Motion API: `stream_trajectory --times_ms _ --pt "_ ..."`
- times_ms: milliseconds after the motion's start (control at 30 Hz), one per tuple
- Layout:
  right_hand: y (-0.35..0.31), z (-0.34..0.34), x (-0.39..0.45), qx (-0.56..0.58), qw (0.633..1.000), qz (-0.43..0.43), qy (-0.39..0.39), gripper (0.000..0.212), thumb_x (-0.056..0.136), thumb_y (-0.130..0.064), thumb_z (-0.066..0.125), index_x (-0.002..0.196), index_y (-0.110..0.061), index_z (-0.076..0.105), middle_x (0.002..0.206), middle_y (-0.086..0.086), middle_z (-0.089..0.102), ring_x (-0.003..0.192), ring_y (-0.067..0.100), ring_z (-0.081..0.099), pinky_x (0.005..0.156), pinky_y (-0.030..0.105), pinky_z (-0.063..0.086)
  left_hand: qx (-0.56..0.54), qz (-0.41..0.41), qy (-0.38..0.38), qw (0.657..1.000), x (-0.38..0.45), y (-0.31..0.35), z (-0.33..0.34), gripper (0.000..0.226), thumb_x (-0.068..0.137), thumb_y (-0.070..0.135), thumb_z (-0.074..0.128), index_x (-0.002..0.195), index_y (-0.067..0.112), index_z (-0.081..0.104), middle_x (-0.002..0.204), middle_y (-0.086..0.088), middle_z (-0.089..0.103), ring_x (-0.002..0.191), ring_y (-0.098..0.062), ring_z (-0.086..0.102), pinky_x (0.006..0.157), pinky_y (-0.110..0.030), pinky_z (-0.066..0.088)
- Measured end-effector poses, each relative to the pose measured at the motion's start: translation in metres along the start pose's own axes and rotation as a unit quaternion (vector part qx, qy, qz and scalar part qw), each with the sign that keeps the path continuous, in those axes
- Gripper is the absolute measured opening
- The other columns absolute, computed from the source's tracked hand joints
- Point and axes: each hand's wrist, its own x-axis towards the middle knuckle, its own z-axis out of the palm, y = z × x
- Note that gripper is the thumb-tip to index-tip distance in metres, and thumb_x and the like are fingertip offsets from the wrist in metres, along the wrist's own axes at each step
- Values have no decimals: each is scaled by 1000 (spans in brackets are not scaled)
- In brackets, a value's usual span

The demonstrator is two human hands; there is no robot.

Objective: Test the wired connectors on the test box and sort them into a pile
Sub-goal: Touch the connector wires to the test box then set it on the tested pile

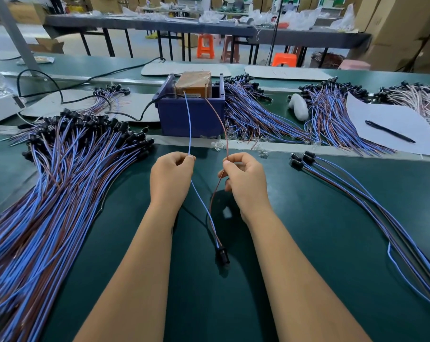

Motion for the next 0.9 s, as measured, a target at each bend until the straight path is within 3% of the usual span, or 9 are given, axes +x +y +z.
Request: stream_trajectory --times_ms 200,467,900 --pt "0 0 0 -1 1000 3 -2 9 94 -11 56 88 -16 60 71 2 66 55 5 54 52 19 45 0 -2 22 1000 -2 1 -3 26 89 26 53 87 5 68 64 -2 52 56 -17 37 55 -33 35" --pt "0 1 1 -21 1000 6 0 7 95 -13 56 91 -17 61 77 4 69 55 5 56 52 18 46 8 -9 48 999 -3 1 -6 21 88 26 52 83 14 69 62 1 55 52 -14 38 52 -29 35" --pt "-1 1 0 -22 1000 5 6 12 94 -14 56 85 -20 60 69 -1 67 49 3 53 49 17 44 14 -16 55 998 -1 1 -6 26 84 25 52 86 2 65 63 -3 50 55 -17 36 54 -31 33"
